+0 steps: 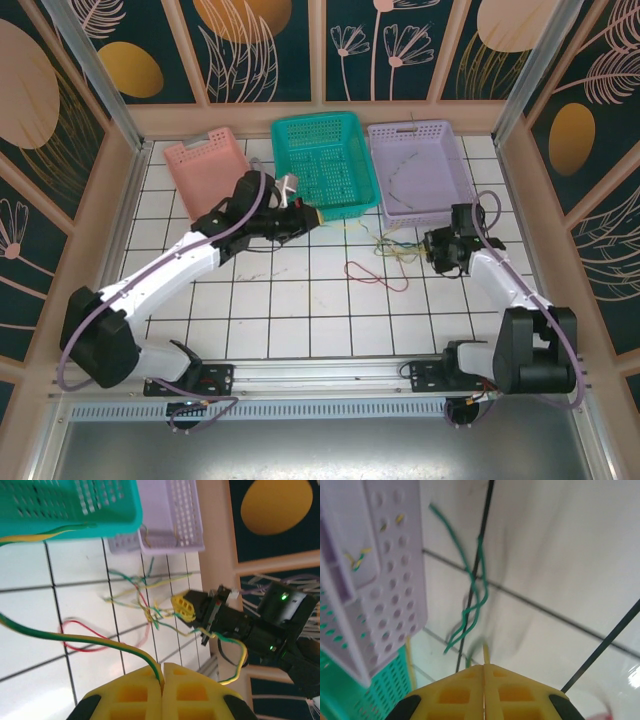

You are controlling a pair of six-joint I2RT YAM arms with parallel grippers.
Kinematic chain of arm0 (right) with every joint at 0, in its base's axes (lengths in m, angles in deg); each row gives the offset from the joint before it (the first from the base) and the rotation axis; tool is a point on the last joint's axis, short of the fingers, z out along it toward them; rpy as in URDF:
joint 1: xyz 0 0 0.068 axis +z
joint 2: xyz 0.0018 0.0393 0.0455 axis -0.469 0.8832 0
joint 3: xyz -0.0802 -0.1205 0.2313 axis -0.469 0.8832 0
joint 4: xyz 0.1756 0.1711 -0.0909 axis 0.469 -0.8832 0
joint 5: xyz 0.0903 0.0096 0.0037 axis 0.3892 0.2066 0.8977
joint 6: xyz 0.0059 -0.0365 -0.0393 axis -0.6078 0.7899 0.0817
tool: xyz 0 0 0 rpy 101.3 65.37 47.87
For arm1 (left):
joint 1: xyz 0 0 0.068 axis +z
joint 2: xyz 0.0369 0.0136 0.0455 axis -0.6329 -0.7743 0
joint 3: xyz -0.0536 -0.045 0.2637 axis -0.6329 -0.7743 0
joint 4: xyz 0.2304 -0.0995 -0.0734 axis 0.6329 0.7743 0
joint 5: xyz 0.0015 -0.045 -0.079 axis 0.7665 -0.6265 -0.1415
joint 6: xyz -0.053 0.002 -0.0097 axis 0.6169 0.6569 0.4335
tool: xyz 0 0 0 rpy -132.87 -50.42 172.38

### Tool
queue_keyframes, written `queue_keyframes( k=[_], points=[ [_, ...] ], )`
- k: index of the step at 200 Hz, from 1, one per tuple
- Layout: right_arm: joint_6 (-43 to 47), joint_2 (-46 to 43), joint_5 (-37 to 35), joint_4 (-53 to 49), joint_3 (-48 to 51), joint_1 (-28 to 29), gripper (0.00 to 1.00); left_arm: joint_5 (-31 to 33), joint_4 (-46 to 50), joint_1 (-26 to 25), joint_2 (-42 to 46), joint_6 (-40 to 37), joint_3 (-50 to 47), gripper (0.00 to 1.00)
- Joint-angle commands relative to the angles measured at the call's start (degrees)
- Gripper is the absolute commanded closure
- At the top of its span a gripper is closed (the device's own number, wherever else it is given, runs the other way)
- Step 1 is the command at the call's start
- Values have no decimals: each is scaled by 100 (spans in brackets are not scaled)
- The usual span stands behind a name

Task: Untangle the cables

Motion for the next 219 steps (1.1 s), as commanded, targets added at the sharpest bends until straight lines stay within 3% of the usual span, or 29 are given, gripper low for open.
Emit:
queue_keyframes(
  k=[1,30,45,106,138,181,205,219],
  points=[
    [541,244,-572,-423,-121,-320,100,986,313,215,621,-411,586,100],
    [661,470,-747,-393,-148,-683,100,2649,1089,262,1080,-727,1253,100],
    [719,603,-791,-349,-187,-790,100,3187,1259,262,1287,-876,1388,100],
    [809,1015,-755,-156,-375,-987,100,3709,1367,271,1571,-1005,1300,100],
    [774,1143,-469,-76,-504,-981,100,3041,983,276,1535,-867,740,100],
    [626,1001,12,-202,-718,-605,100,286,-567,269,728,-385,-76,100],
    [408,943,359,-127,-576,-401,100,-85,-1154,245,506,-123,-390,100],
    [368,901,497,-57,-495,-340,88,-181,-1250,248,417,-96,-402,100]
  ],
)
